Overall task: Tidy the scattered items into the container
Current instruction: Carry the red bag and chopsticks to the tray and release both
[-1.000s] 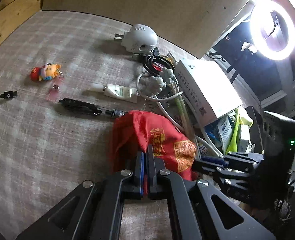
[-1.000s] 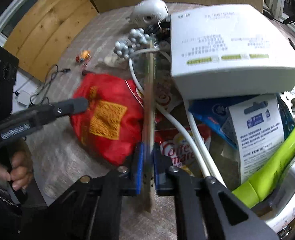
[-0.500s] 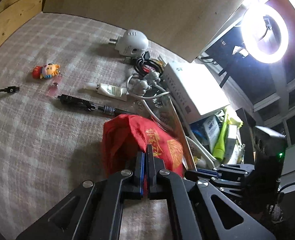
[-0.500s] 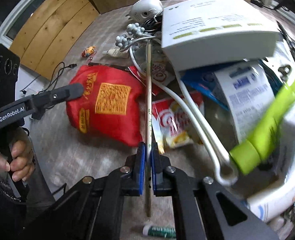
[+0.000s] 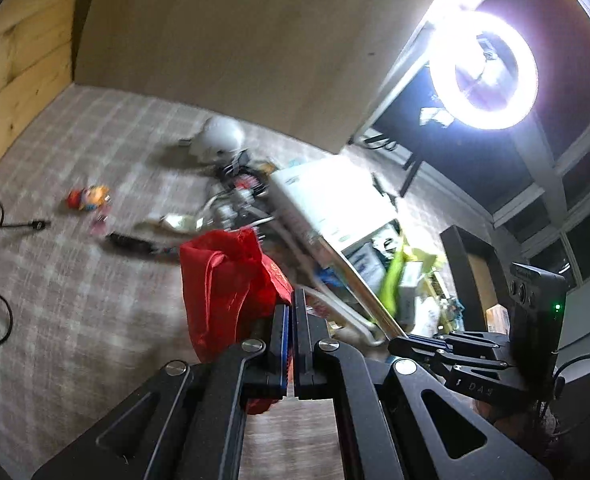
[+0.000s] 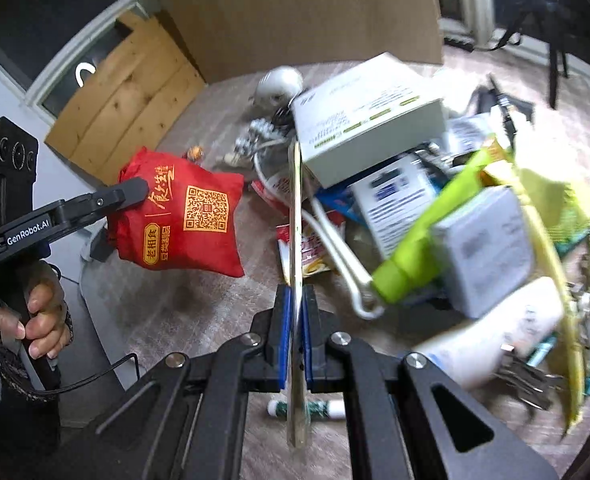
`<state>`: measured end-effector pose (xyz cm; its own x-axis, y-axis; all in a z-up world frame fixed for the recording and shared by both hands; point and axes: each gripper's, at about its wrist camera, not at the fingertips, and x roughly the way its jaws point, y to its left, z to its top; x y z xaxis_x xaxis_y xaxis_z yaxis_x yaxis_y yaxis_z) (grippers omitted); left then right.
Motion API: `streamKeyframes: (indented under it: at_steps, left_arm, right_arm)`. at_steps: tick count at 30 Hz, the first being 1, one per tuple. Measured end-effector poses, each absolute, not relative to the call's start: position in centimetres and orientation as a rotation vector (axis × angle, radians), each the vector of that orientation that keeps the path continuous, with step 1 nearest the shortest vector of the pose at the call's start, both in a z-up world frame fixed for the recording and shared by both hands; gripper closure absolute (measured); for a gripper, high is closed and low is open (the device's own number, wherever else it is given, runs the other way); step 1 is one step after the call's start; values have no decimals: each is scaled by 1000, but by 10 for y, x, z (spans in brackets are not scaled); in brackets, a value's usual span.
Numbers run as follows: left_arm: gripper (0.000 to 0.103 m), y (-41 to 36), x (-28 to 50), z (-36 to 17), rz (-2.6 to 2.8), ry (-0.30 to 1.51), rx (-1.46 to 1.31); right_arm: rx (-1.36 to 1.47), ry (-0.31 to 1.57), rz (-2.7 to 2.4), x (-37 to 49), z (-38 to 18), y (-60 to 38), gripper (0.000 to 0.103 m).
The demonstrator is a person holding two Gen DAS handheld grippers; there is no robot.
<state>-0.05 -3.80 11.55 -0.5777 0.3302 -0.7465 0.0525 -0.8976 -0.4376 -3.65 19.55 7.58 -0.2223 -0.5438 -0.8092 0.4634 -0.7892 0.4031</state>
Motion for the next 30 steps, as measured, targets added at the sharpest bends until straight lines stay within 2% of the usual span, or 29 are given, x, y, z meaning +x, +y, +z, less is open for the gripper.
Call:
streamKeyframes:
  at_steps: [13, 23, 30]
  left_arm:
    - [103, 88, -20, 152, 2498, -473, -1252]
    - [103, 229, -54, 166, 2358, -350, -1184]
    - [103, 331, -77, 173, 2261, -279, -1143]
  right_arm:
    - [1307, -125, -2273, -32, 123, 311, 98]
    - [1292, -197, -2519, -38, 148, 456, 98]
    - [1328, -253, -2646, -47, 146, 544, 98]
